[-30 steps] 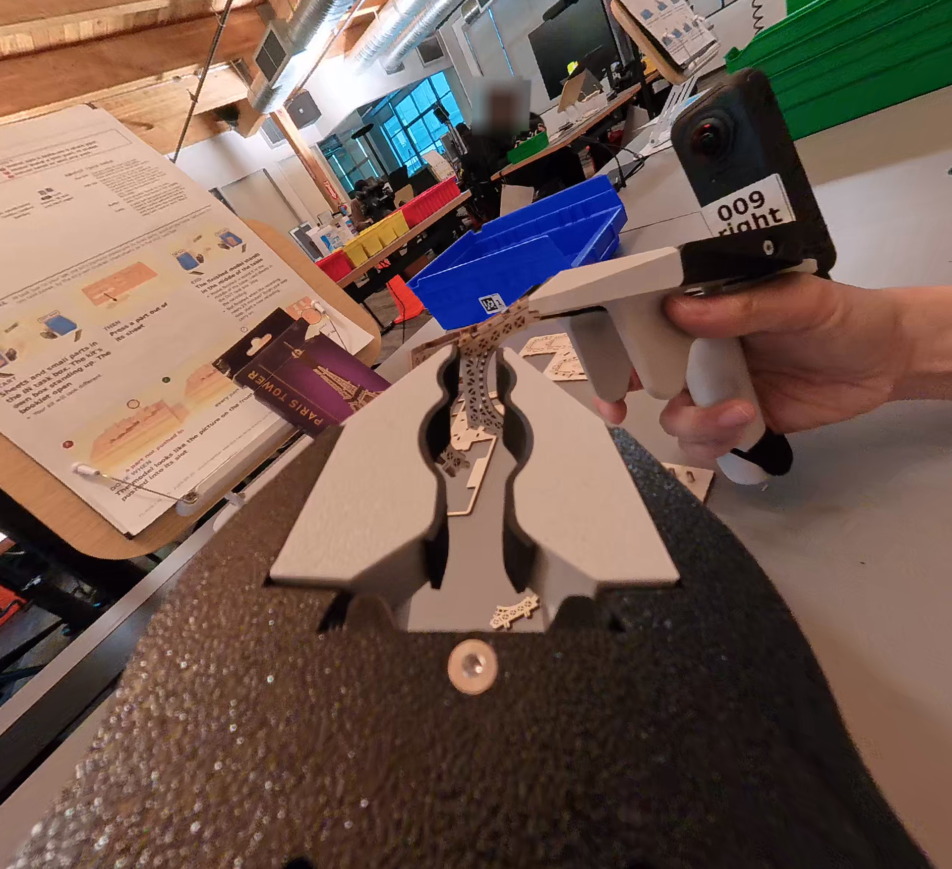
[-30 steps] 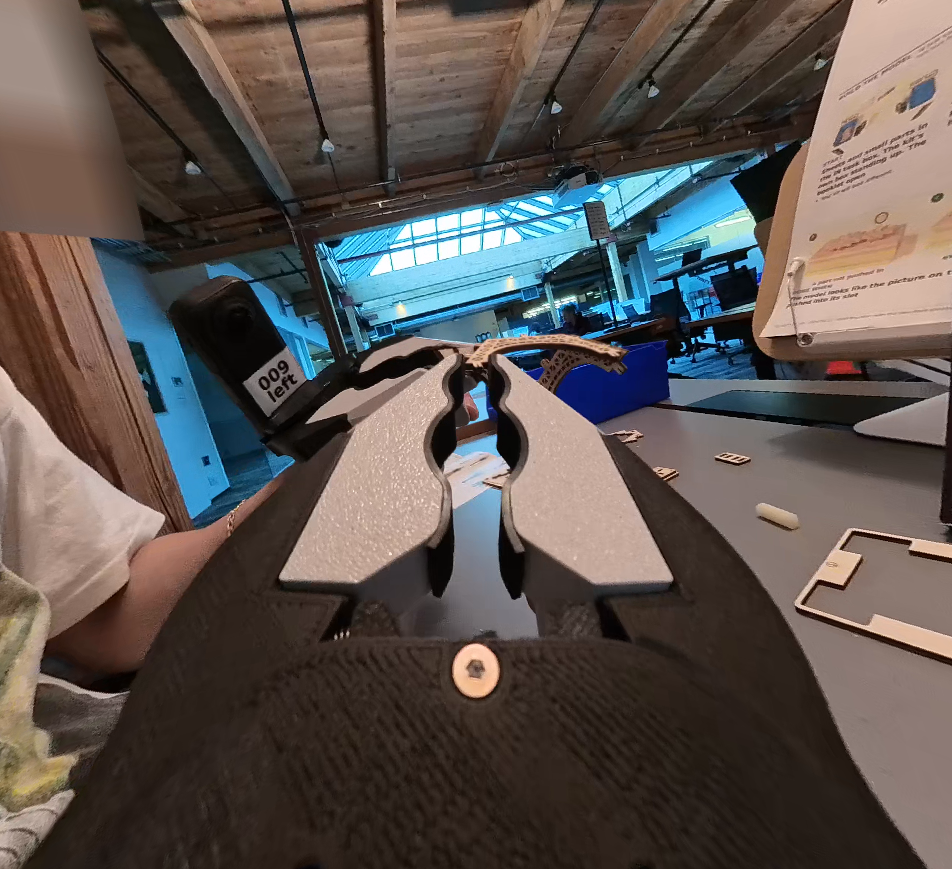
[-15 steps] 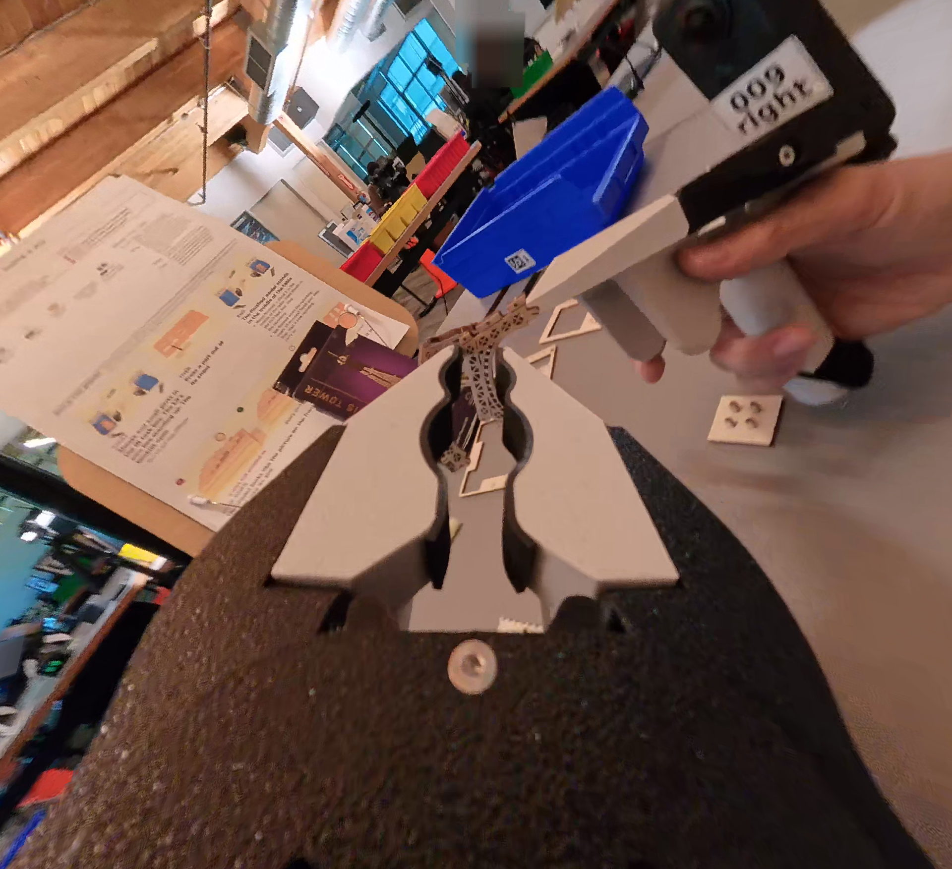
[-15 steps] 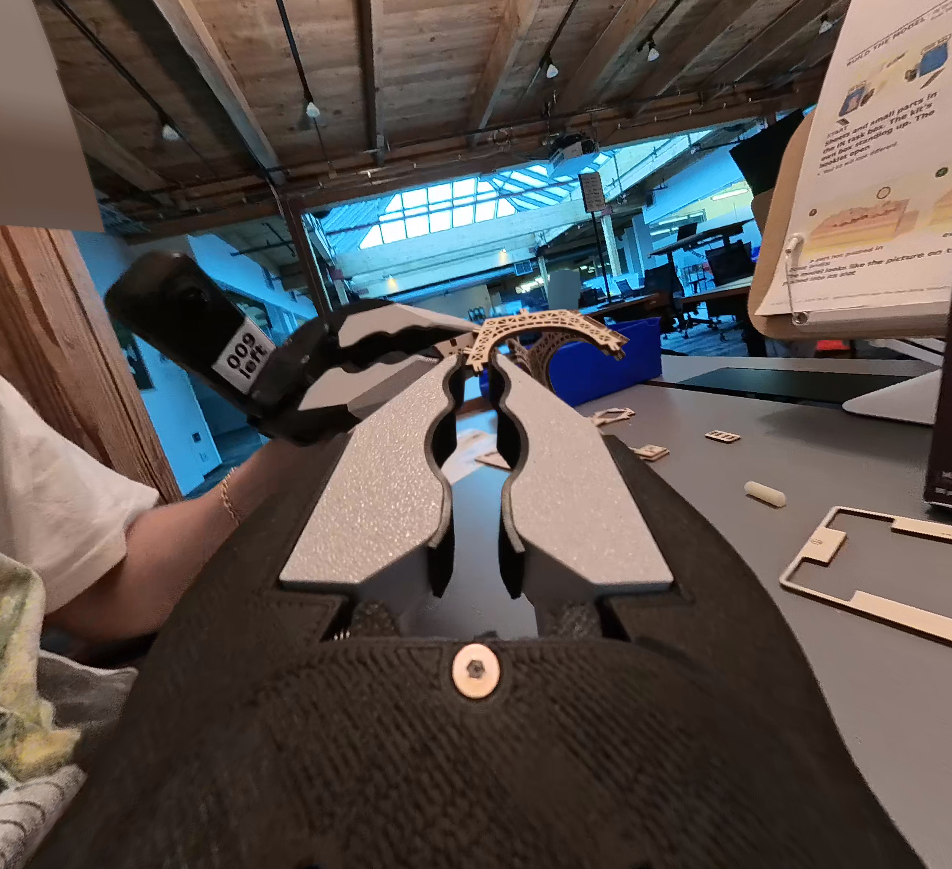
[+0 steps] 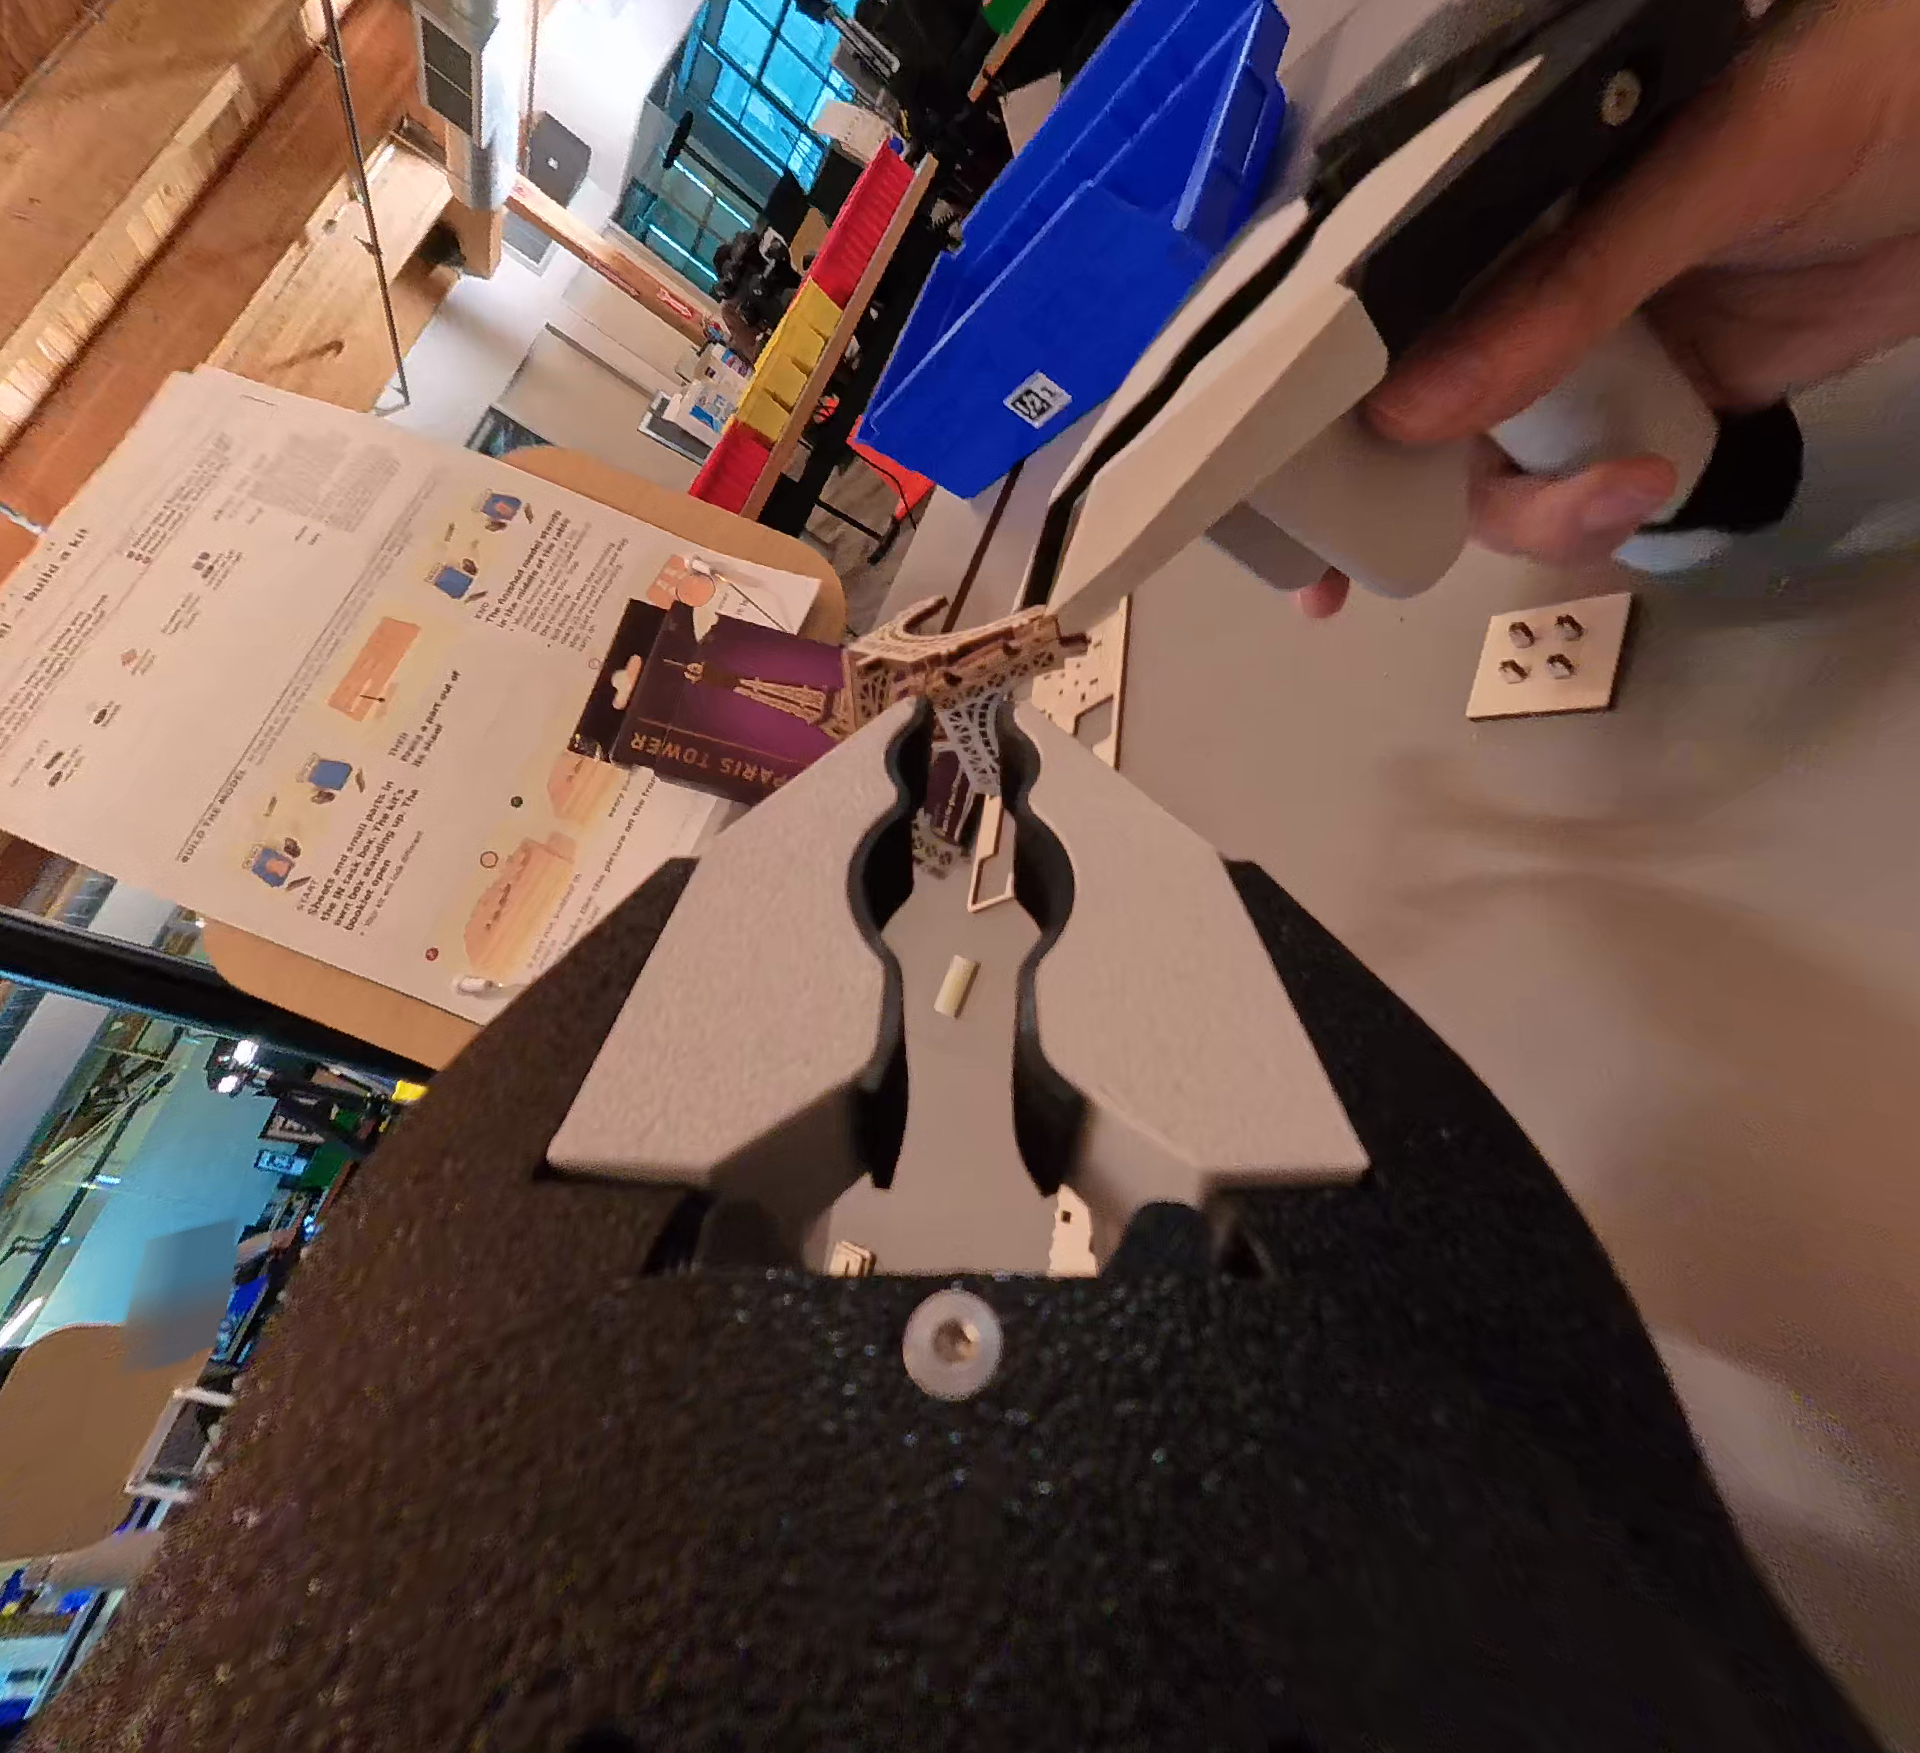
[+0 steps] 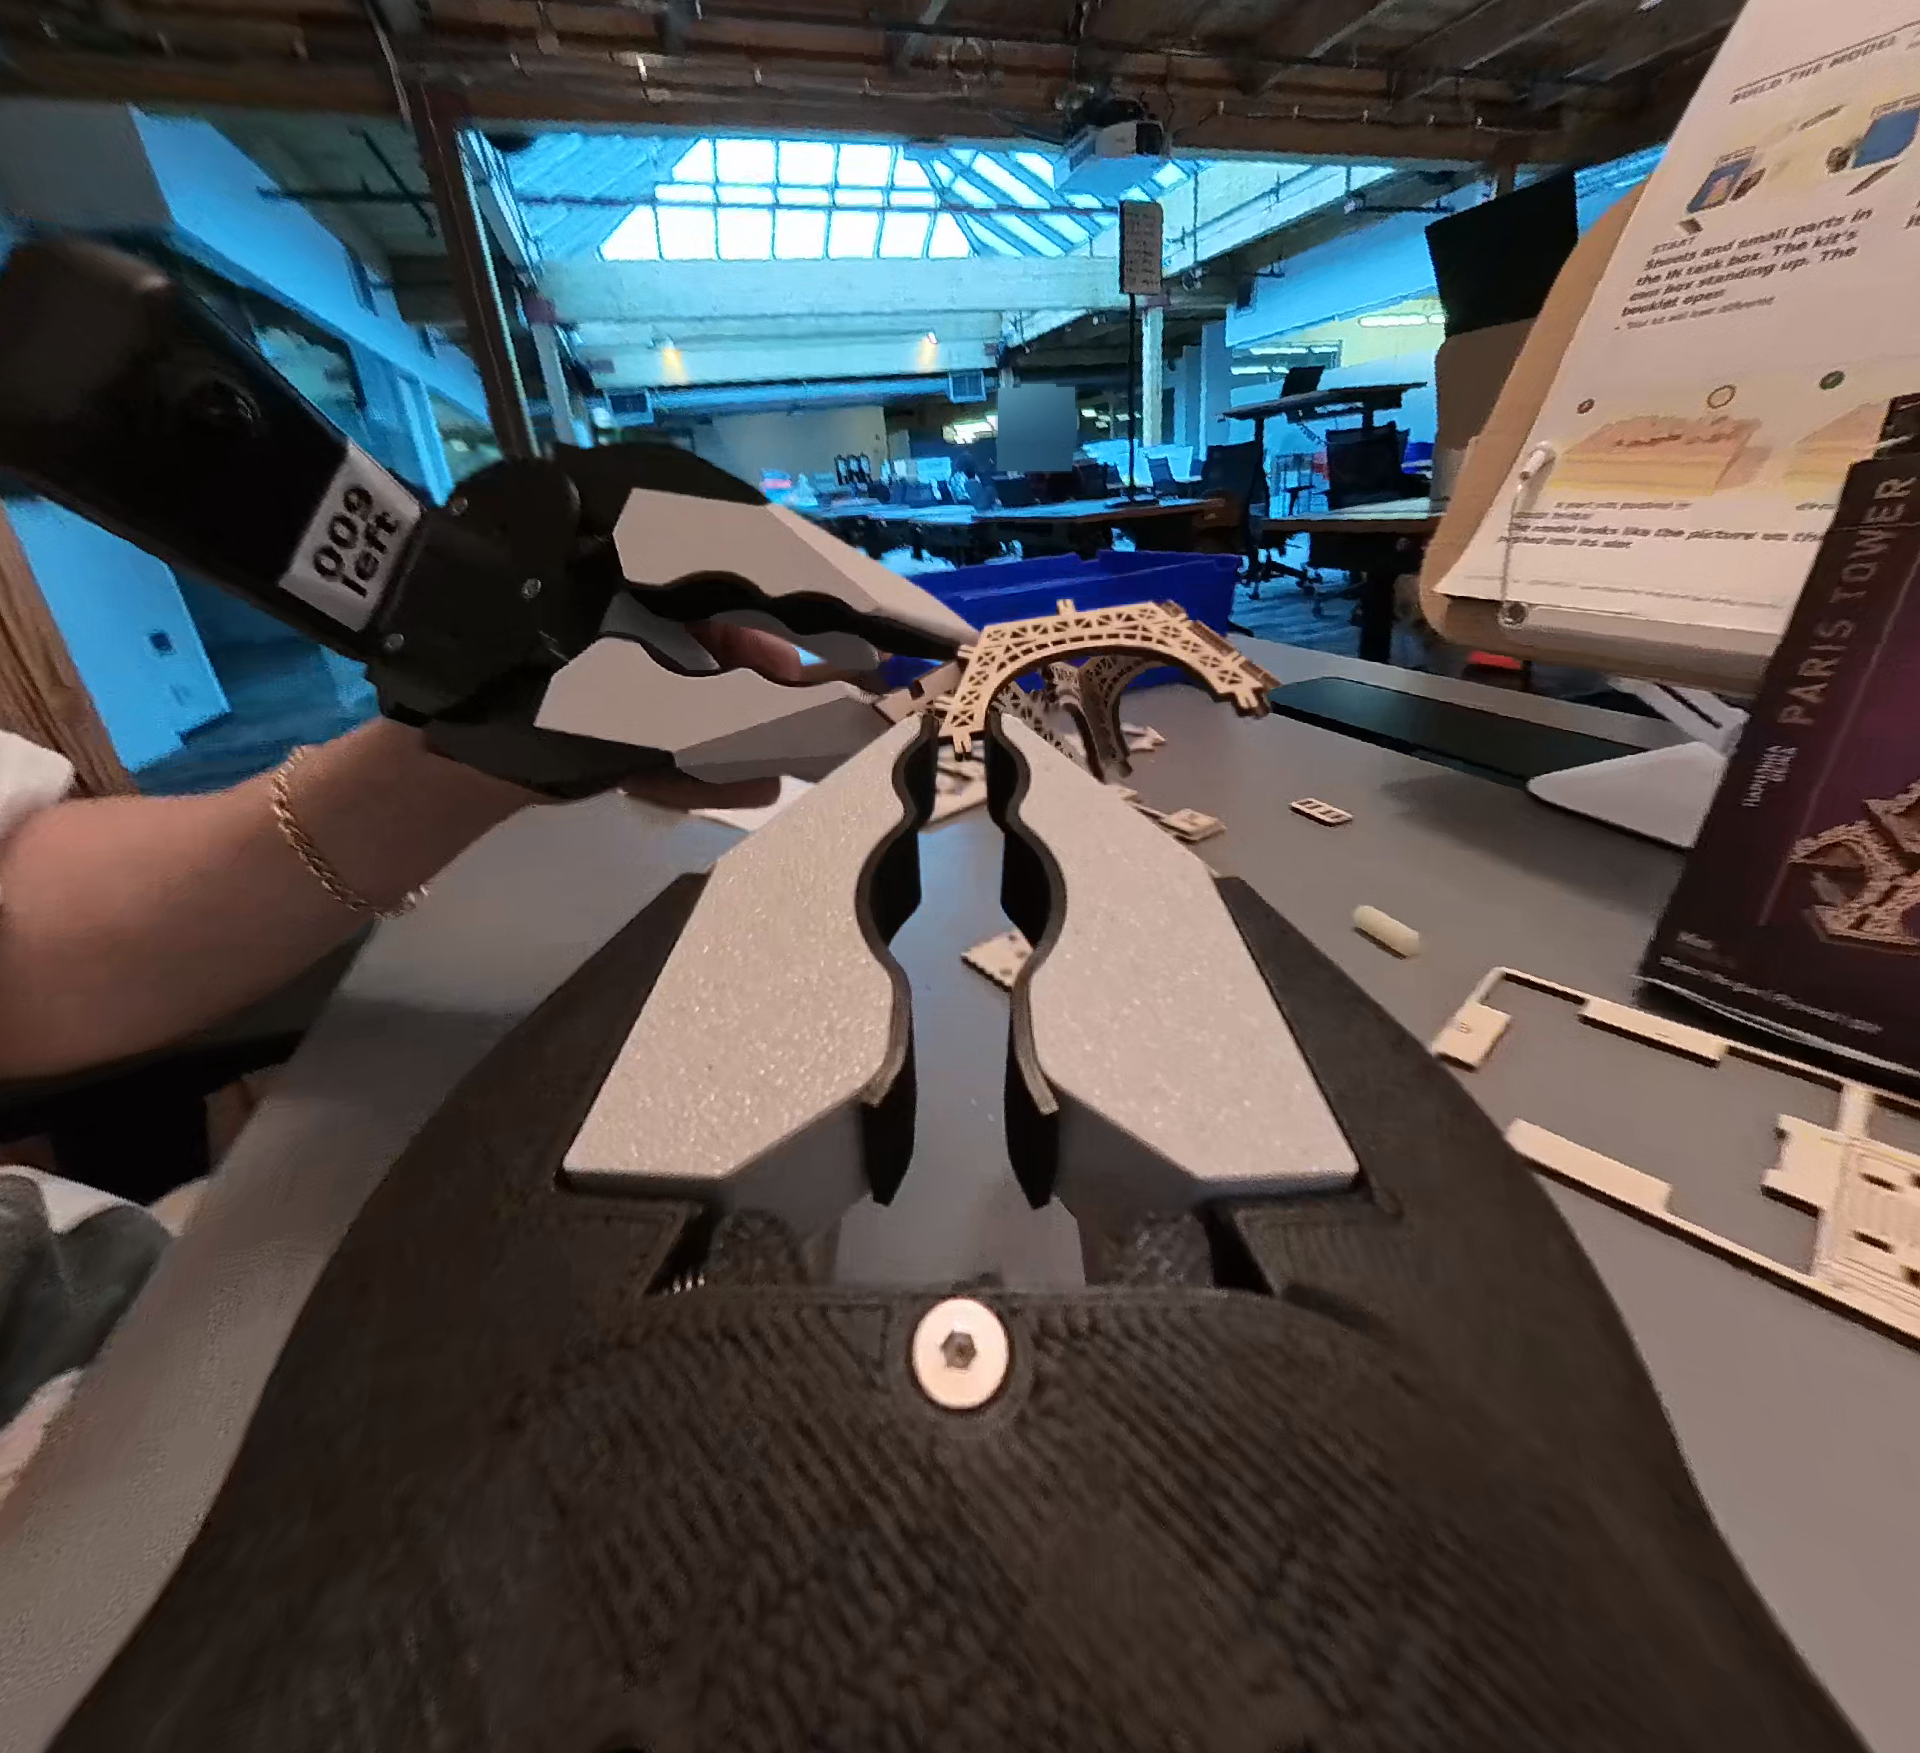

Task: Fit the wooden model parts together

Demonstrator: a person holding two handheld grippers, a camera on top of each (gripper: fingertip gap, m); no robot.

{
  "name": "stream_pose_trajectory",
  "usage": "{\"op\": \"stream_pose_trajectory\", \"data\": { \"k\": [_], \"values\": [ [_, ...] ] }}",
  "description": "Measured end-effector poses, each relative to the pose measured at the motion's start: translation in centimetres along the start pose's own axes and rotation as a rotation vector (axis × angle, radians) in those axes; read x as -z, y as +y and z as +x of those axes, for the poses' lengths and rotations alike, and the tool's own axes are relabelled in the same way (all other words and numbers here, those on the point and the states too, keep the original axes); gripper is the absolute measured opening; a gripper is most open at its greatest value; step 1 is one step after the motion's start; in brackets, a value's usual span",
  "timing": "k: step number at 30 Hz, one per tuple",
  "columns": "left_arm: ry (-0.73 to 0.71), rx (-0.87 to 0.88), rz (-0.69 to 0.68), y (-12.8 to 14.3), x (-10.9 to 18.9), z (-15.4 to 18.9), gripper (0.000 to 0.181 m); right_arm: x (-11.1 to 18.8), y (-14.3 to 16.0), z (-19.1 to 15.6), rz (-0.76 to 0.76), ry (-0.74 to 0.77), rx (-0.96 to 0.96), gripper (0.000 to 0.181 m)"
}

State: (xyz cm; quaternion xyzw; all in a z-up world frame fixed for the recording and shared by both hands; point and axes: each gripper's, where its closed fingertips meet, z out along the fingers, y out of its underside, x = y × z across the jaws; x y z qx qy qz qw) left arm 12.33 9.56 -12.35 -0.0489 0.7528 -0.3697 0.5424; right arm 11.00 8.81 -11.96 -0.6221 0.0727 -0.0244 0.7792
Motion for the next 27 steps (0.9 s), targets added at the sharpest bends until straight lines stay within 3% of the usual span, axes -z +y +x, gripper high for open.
{"op": "stream_pose_trajectory", "data": {
  "k": [5, 9, 12, 17, 23, 25, 27],
  "values": [
    [-0.093, 0.102, -0.054, 2.2, -1.1, 1.7, 0.0, 1.4, 1.1, 1.8, -0.114, 0.085, 0.162, 0.007],
    [0.028, 0.098, -0.164, 5.1, -1.3, 6.2, 0.0, 2.5, 1.9, 3.3, -0.17, 0.138, 0.191, 0.007],
    [0.131, 0.151, -0.187, 5.6, -0.8, 7.8, 0.002, 2.5, 2.0, 3.4, -0.175, 0.139, 0.196, 0.007],
    [0.23, 0.177, -0.281, 6.5, -0.6, 7.2, 0.016, 2.9, 1.5, 4.3, -0.157, 0.19, 0.227, 0.007],
    [0.562, 0.41, -0.427, 7.3, -2.4, 9.5, 0.023, 2.9, 1.4, 4.0, -0.147, 0.181, 0.236, 0.007],
    [0.496, 0.471, -0.408, 7.3, -3.7, 8.1, 0.022, 3.1, 1.3, 4.1, -0.15, 0.191, 0.257, 0.007],
    [0.418, 0.478, -0.263, 5.4, -4.1, 6.1, 0.022, 3.4, 1.7, 4.5, -0.185, 0.21, 0.308, 0.007]
  ]
}}
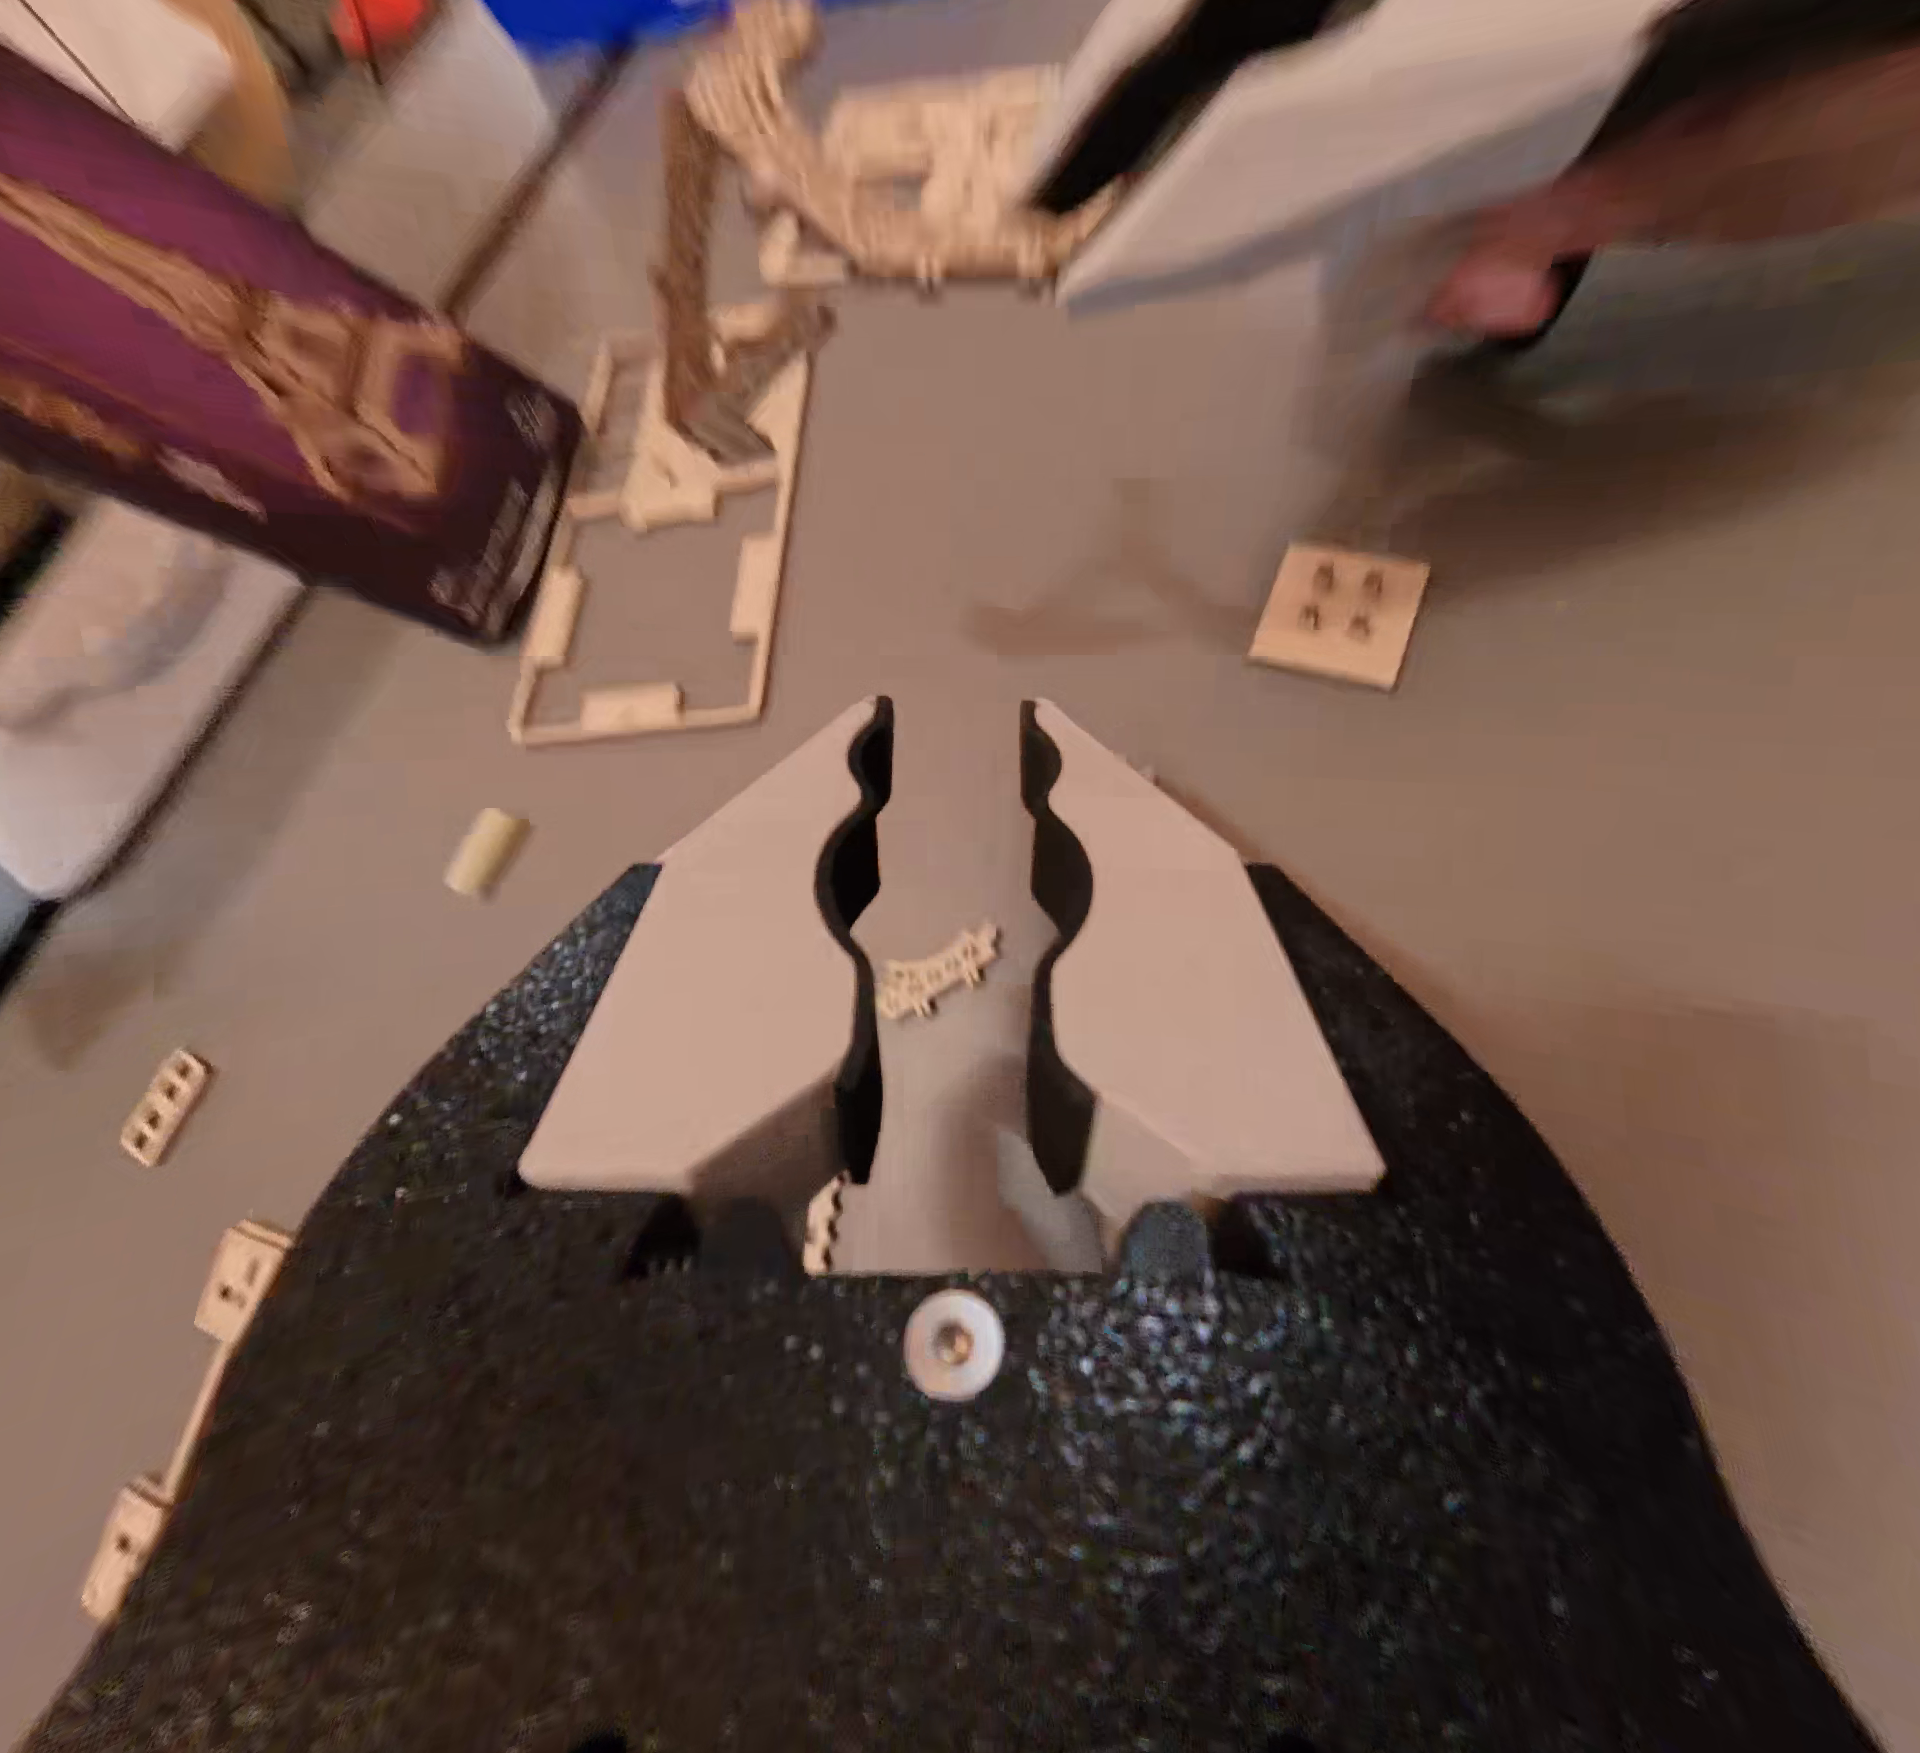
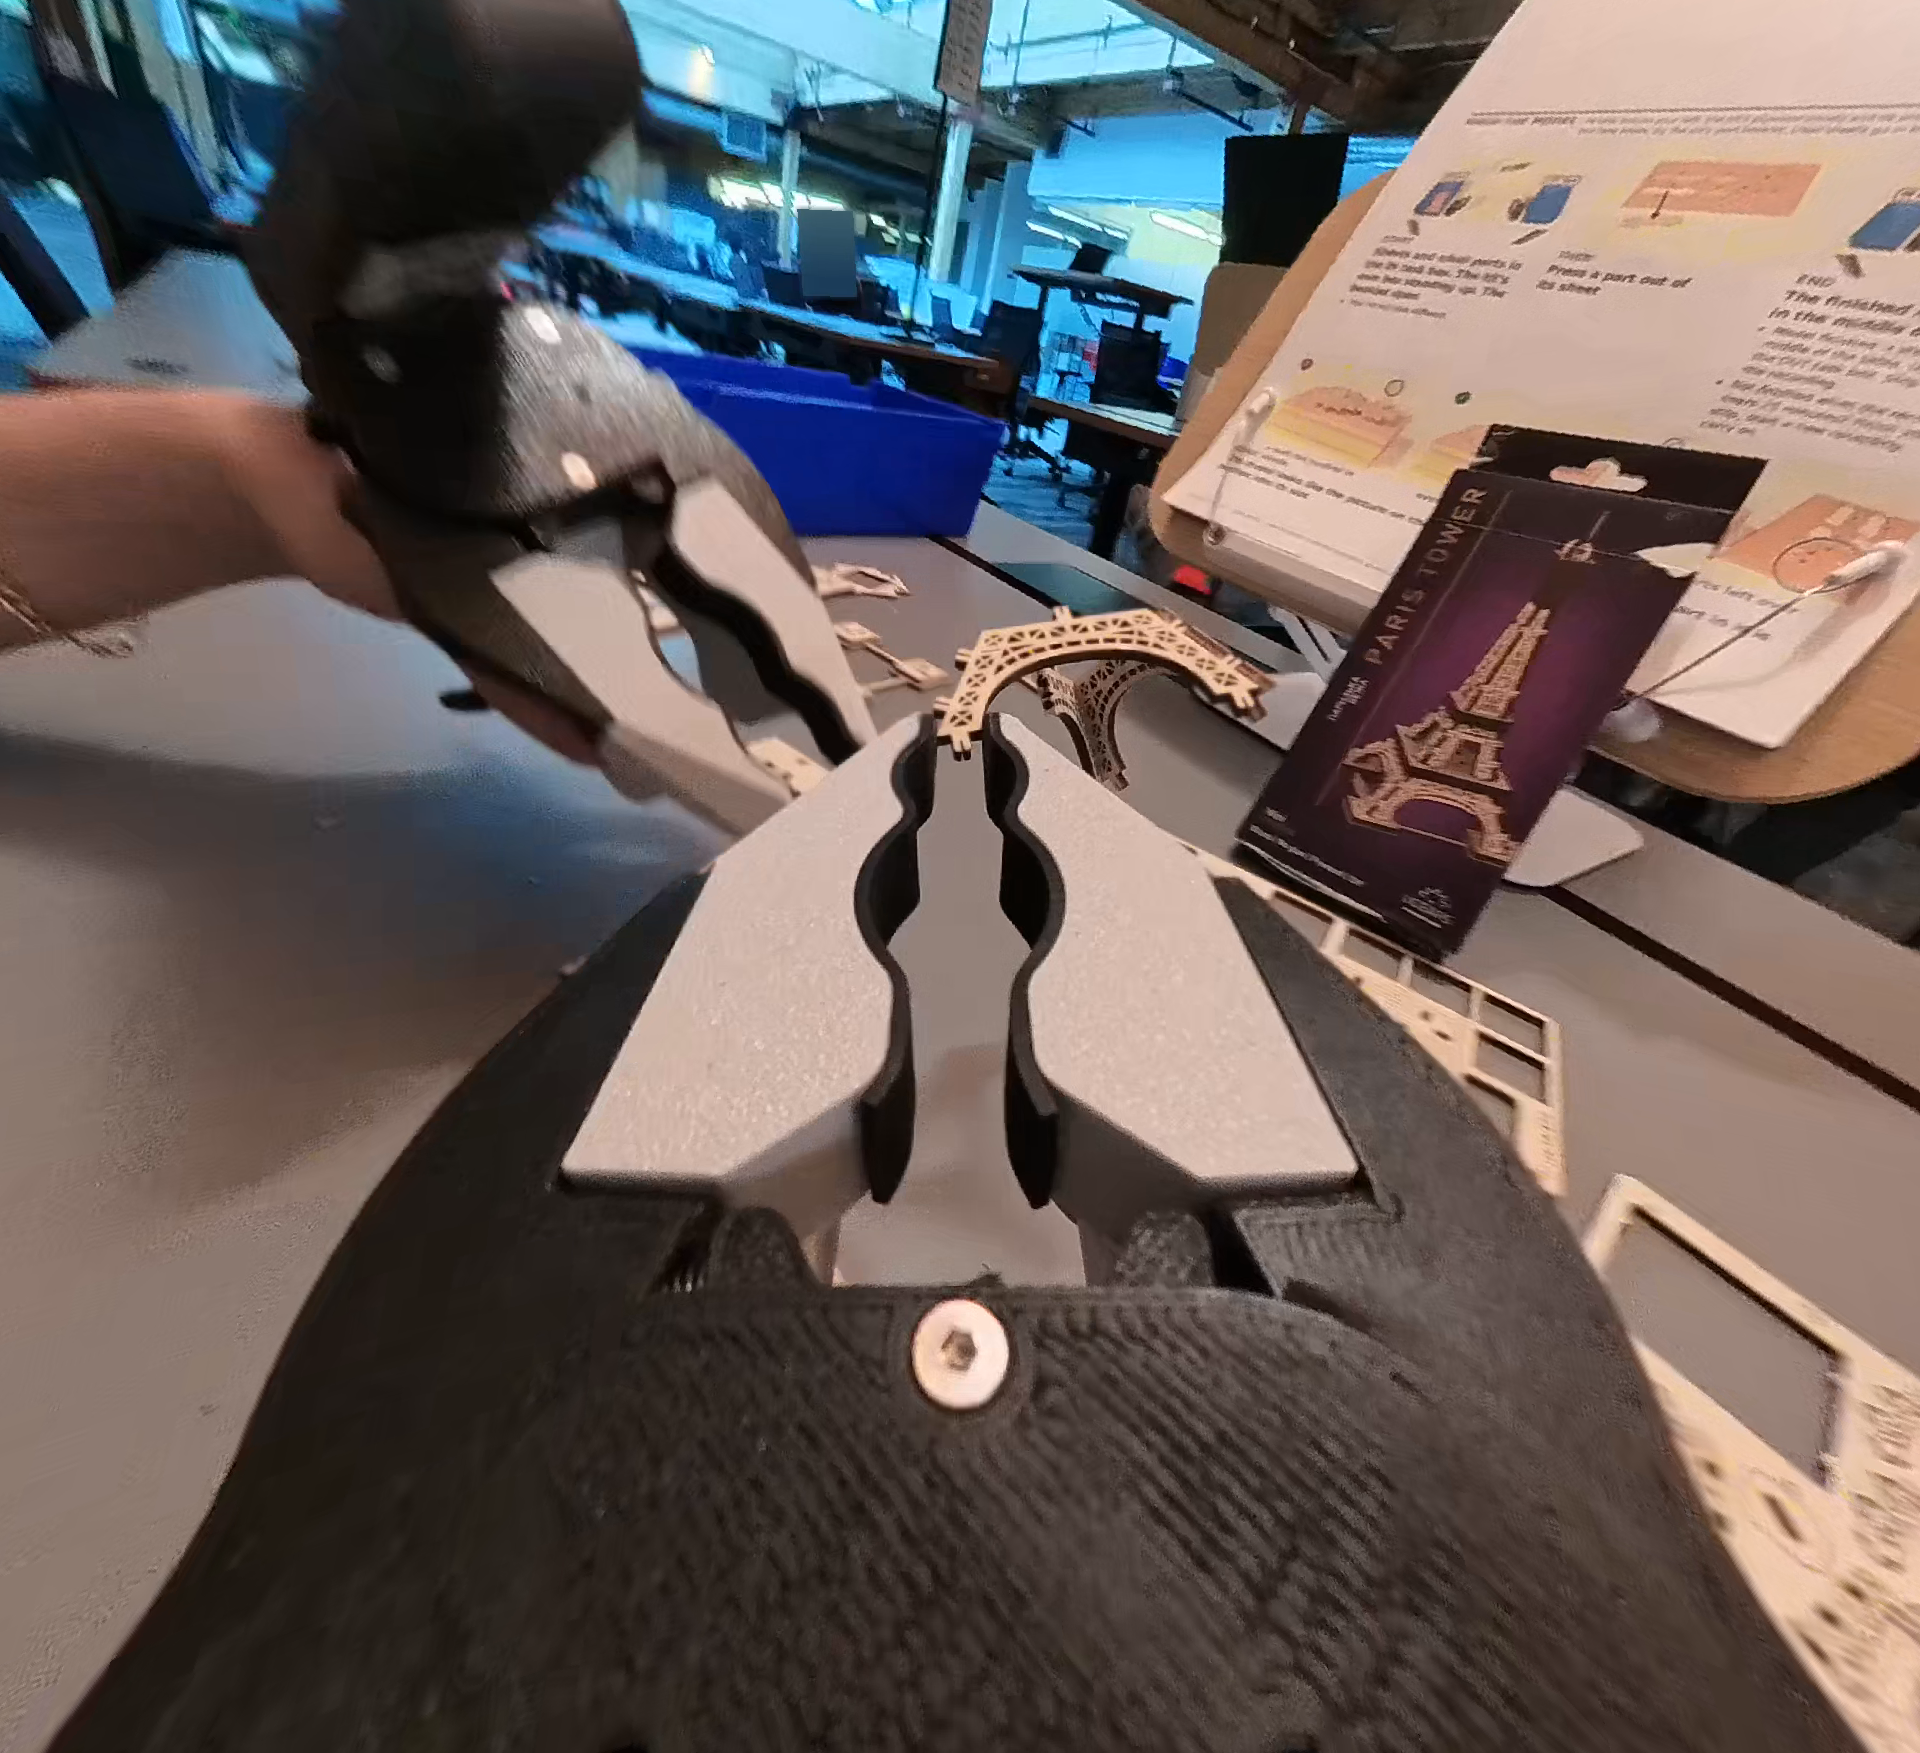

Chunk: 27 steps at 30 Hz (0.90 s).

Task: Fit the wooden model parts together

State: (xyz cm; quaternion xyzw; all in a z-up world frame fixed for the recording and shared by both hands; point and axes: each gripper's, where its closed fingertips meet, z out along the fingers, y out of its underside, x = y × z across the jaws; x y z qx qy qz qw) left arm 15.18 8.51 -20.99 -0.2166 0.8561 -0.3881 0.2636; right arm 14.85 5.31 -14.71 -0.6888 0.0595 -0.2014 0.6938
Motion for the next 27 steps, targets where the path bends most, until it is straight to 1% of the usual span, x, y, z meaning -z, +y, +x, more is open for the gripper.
{"op": "stream_pose_trajectory", "data": {
  "k": [1, 2, 3, 5, 7, 10, 13, 16, 18, 19, 22, 25, 27],
  "values": [
    [-0.006, -0.011, 0.058, -0.9, 0.5, -0.1, 0.021, 0.0, 0.4, 0.2, -0.024, 0.02, 0.044, 0.007],
    [-0.005, 0.004, 0.08, -1.2, 1.0, -0.3, 0.021, 0.0, 0.7, 0.4, -0.049, 0.039, 0.1, 0.007],
    [0.01, 0.04, 0.063, -0.8, 1.2, -0.5, 0.021, -0.1, 1.1, 0.4, -0.076, 0.053, 0.154, 0.007],
    [0.088, 0.126, -0.029, 1.0, 1.1, -0.1, 0.022, -0.4, 2.0, 0.4, -0.131, 0.073, 0.216, 0.006],
    [0.178, 0.173, -0.129, 2.7, 1.1, 1.0, 0.024, -0.7, 2.9, 0.6, -0.189, 0.089, 0.242, 0.006],
    [0.255, 0.147, -0.211, 3.2, 0.7, 2.7, 0.025, -0.8, 3.5, 1.3, -0.224, 0.135, 0.265, 0.006],
    [0.252, 0.072, -0.315, 3.6, -0.4, 3.2, 0.026, -0.4, 3.2, 2.1, -0.208, 0.175, 0.238, 0.006],
    [0.244, 0.026, -0.446, 4.6, -1.2, 3.2, 0.021, 0.1, 2.6, 2.8, -0.175, 0.205, 0.206, 0.007],
    [0.251, 0.06, -0.467, 4.4, -1.4, 3.5, 0.018, 0.4, 2.4, 3.1, -0.156, 0.214, 0.184, 0.006],
    [0.252, 0.068, -0.469, 4.4, -1.4, 3.5, 0.012, 0.5, 2.2, 3.2, -0.147, 0.212, 0.173, 0.006],
    [0.271, 0.066, -0.452, 4.5, -1.2, 3.8, 0.011, 0.5, 2.0, 2.9, -0.13, 0.182, 0.149, 0.006],
    [0.304, 0.081, -0.389, 4.2, -0.6, 4.3, 0.011, 0.3, 2.0, 2.1, -0.124, 0.134, 0.154, 0.007],
    [0.355, 0.094, -0.335, 3.9, 0.1, 5.1, 0.011, 0.1, 2.2, 1.2, -0.135, 0.087, 0.188, 0.007]
  ]
}}
